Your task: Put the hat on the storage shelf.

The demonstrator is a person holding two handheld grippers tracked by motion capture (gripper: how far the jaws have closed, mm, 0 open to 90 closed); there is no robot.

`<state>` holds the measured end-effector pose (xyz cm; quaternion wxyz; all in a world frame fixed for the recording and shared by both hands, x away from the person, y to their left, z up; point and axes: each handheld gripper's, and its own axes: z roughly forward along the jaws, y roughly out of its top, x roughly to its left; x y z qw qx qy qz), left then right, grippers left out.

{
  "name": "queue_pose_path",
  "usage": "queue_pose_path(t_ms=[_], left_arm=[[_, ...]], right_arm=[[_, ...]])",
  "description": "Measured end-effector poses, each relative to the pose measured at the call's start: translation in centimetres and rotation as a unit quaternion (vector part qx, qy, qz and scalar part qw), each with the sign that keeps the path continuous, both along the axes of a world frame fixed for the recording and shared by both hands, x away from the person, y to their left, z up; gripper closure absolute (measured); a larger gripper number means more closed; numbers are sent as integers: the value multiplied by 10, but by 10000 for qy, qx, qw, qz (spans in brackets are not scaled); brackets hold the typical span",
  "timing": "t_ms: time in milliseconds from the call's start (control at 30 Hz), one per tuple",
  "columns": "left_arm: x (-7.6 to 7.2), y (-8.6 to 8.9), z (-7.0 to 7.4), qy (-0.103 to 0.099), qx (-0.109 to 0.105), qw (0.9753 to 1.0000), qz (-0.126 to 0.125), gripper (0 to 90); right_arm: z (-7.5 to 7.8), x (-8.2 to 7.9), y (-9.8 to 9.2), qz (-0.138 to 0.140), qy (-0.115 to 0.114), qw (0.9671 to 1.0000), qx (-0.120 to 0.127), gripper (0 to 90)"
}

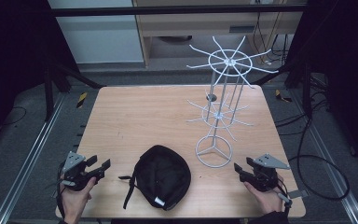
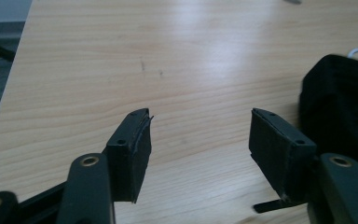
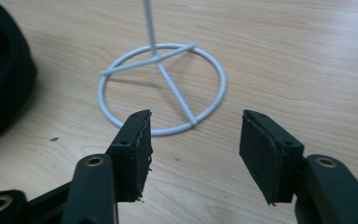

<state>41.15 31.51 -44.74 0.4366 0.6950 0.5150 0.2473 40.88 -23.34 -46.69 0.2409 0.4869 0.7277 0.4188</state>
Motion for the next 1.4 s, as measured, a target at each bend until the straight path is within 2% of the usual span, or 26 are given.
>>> queue_pose_path(t_ms=[100,267,467,767,1167,1400], left_arm=[[-5,-5,6,-72,-116,9999,-50,422],[-10,-16,10,-34,-217,9995,-228,471],[-11,-29,13,-28,-194,9992,-360,511],[-4,-53,9,100,2,9979,-638,538],[10,-73,3,302,93,9959,-851,551],[16,-82,-6,545,212,9924,-1083,625]], right_arm=[[2,-2,7,179,-11,9998,52,461],[9,-7,23,496,-4,9987,149,489],[16,-9,45,711,57,9974,97,504],[25,-8,81,1224,98,9924,85,505],[19,5,123,1594,293,9868,51,482],[9,13,143,1712,492,9840,-91,478]])
